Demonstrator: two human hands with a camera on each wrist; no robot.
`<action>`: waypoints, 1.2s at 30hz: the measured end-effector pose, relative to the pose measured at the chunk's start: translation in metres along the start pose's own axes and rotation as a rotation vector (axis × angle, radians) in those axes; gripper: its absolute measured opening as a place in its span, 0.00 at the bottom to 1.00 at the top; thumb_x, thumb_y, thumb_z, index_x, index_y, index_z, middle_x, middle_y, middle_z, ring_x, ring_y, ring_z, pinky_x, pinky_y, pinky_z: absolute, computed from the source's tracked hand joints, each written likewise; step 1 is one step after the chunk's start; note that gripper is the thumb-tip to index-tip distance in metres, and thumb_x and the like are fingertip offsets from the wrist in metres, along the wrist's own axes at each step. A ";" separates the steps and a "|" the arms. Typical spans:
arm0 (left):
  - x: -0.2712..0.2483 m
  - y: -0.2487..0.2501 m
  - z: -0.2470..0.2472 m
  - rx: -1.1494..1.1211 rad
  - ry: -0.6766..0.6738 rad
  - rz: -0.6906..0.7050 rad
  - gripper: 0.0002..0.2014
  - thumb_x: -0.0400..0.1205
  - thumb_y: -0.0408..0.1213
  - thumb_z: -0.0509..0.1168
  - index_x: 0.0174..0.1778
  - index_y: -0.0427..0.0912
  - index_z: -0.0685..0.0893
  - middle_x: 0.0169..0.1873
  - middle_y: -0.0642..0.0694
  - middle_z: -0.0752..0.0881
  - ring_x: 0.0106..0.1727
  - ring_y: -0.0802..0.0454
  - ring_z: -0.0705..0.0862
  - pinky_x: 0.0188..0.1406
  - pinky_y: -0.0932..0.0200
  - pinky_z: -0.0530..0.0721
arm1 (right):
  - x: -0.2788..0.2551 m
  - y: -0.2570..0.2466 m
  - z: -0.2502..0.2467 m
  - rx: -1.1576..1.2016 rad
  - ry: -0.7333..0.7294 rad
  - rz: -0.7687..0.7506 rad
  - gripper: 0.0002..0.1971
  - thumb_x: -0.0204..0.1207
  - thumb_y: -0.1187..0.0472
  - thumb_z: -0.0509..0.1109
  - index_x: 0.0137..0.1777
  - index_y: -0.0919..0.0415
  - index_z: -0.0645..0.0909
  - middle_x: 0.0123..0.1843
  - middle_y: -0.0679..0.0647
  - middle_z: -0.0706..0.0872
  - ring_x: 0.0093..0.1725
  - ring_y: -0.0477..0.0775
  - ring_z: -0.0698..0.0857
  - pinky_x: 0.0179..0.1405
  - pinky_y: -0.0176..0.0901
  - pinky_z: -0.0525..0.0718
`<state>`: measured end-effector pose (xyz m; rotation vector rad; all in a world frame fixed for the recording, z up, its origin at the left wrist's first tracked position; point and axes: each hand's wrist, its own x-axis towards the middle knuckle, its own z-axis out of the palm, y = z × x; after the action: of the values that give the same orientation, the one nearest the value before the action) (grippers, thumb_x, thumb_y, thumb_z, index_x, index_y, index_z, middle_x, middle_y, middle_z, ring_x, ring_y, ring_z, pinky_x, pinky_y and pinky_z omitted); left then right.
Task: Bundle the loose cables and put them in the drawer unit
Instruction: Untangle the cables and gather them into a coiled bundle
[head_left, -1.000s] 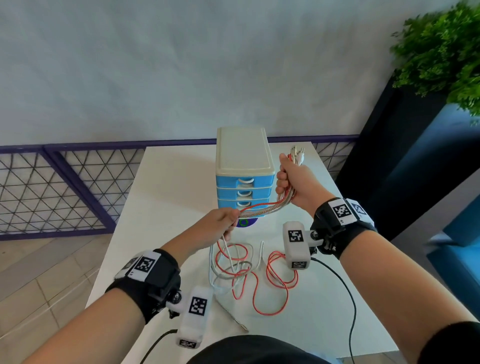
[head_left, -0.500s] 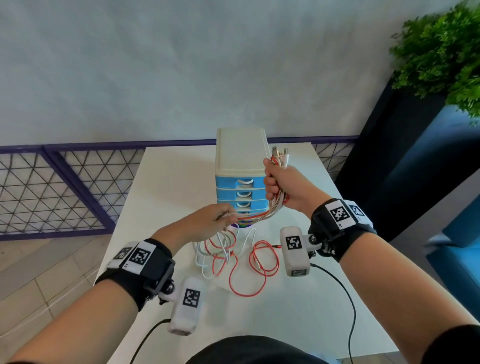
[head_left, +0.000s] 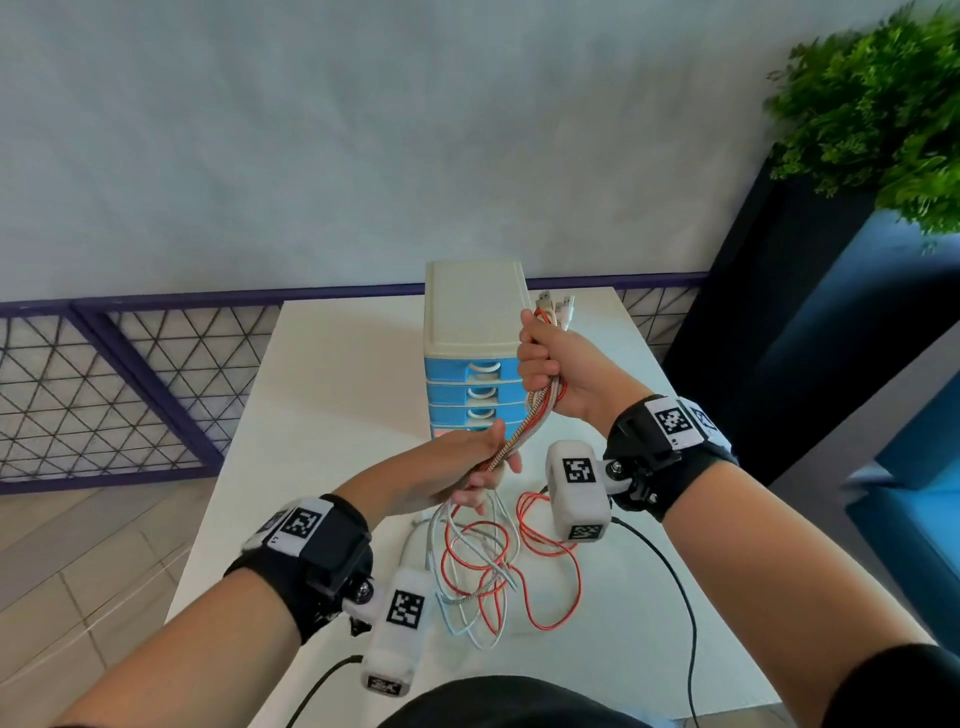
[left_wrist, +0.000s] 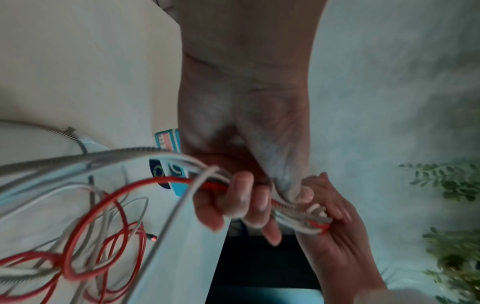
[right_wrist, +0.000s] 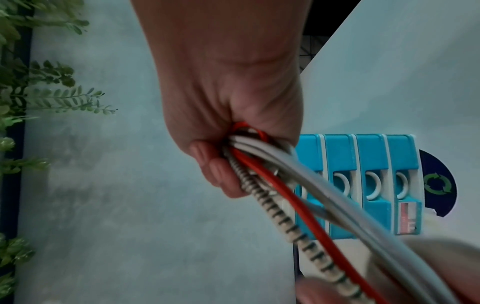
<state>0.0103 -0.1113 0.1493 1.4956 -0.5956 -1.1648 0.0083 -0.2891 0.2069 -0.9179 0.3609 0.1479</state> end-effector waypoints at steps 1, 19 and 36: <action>-0.003 -0.001 -0.003 -0.019 -0.028 -0.037 0.24 0.78 0.61 0.54 0.44 0.42 0.78 0.24 0.52 0.66 0.19 0.59 0.62 0.38 0.57 0.71 | 0.000 -0.002 -0.002 0.006 0.000 0.003 0.18 0.85 0.53 0.61 0.33 0.56 0.66 0.17 0.45 0.66 0.12 0.39 0.64 0.09 0.29 0.65; -0.013 0.031 -0.003 1.214 0.651 0.298 0.10 0.85 0.47 0.53 0.57 0.63 0.77 0.46 0.58 0.85 0.44 0.55 0.82 0.35 0.63 0.77 | -0.010 0.020 0.001 -0.686 -0.074 0.080 0.16 0.84 0.52 0.63 0.51 0.68 0.82 0.42 0.62 0.88 0.41 0.57 0.88 0.49 0.50 0.88; -0.005 0.037 -0.036 0.545 0.441 -0.055 0.22 0.70 0.56 0.74 0.41 0.42 0.76 0.28 0.48 0.81 0.28 0.52 0.77 0.34 0.56 0.78 | -0.015 0.037 0.000 -0.566 -0.259 0.240 0.18 0.83 0.49 0.63 0.35 0.59 0.72 0.27 0.51 0.74 0.16 0.40 0.65 0.19 0.34 0.74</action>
<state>0.0489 -0.1010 0.1833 2.1672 -0.5909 -0.6944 -0.0161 -0.2662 0.1853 -1.3930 0.1857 0.6065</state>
